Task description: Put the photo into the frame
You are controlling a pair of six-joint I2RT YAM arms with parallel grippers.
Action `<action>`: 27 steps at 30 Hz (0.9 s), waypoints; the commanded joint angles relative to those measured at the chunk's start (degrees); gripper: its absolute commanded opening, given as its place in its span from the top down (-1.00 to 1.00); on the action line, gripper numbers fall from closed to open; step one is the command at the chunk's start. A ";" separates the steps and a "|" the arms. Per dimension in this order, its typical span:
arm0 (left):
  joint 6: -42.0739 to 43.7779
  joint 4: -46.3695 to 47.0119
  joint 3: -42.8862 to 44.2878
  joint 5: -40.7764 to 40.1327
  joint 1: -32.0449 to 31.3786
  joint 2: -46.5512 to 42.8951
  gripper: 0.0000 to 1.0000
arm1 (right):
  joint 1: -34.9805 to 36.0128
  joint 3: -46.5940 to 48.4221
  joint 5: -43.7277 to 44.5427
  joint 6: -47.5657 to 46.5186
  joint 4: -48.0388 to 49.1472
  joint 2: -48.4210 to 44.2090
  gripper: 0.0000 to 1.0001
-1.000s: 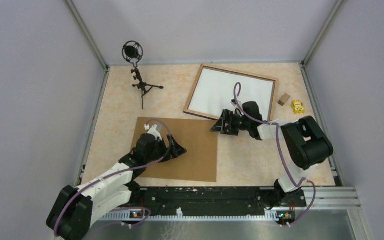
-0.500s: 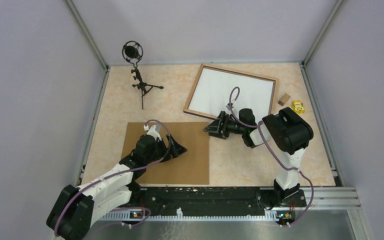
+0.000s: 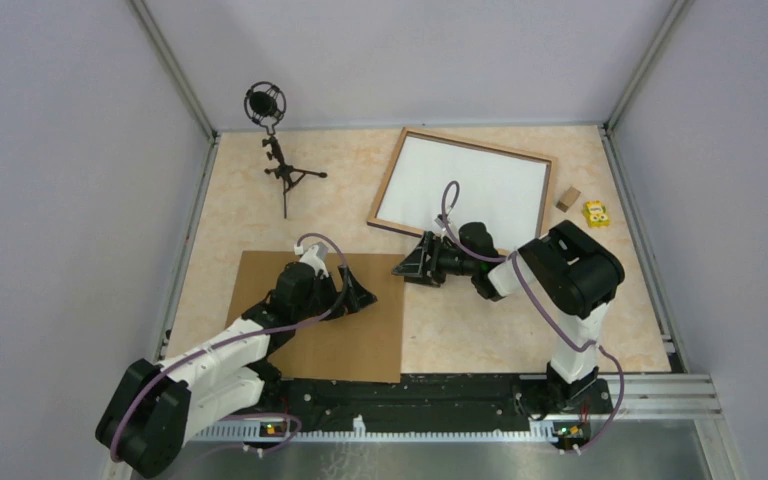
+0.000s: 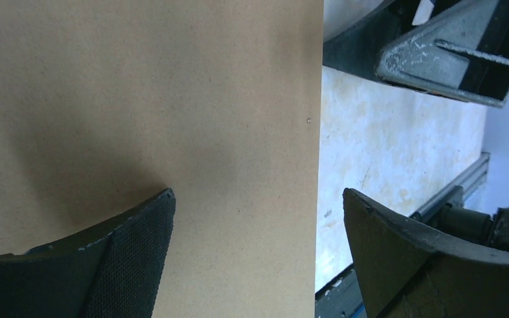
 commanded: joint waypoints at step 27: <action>-9.49 -13.82 3.06 -8.86 -0.04 4.60 -0.92 | 6.38 6.73 8.75 9.88 3.17 -2.44 -0.38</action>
